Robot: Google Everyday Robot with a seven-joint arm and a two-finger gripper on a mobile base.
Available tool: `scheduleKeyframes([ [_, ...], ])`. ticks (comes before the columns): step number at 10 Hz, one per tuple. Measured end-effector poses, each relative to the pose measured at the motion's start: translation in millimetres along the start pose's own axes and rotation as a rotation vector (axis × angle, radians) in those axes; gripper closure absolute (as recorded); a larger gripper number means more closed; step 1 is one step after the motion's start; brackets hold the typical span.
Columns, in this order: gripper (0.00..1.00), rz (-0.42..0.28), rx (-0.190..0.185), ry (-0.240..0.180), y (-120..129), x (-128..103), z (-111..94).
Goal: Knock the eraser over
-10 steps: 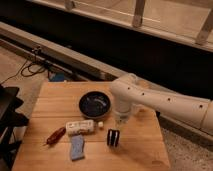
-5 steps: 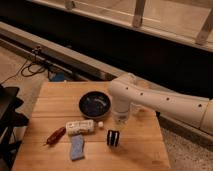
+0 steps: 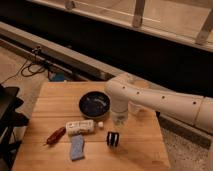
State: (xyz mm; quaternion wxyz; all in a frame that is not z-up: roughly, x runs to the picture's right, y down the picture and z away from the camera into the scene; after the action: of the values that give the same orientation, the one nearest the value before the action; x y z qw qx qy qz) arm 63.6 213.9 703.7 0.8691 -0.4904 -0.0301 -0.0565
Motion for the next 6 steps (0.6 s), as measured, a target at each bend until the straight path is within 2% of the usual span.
scheduleKeyframes([
  [2, 1.00, -0.001, -0.054, 0.010, 17, 1, 16],
  [3, 1.00, -0.002, -0.062, 0.008, 19, 1, 18],
  [4, 1.00, 0.003, -0.054, 0.004, 21, 4, 17],
  [5, 1.00, 0.013, -0.017, -0.006, 22, 5, 9],
  [6, 1.00, 0.029, 0.055, -0.009, 24, 7, 1],
])
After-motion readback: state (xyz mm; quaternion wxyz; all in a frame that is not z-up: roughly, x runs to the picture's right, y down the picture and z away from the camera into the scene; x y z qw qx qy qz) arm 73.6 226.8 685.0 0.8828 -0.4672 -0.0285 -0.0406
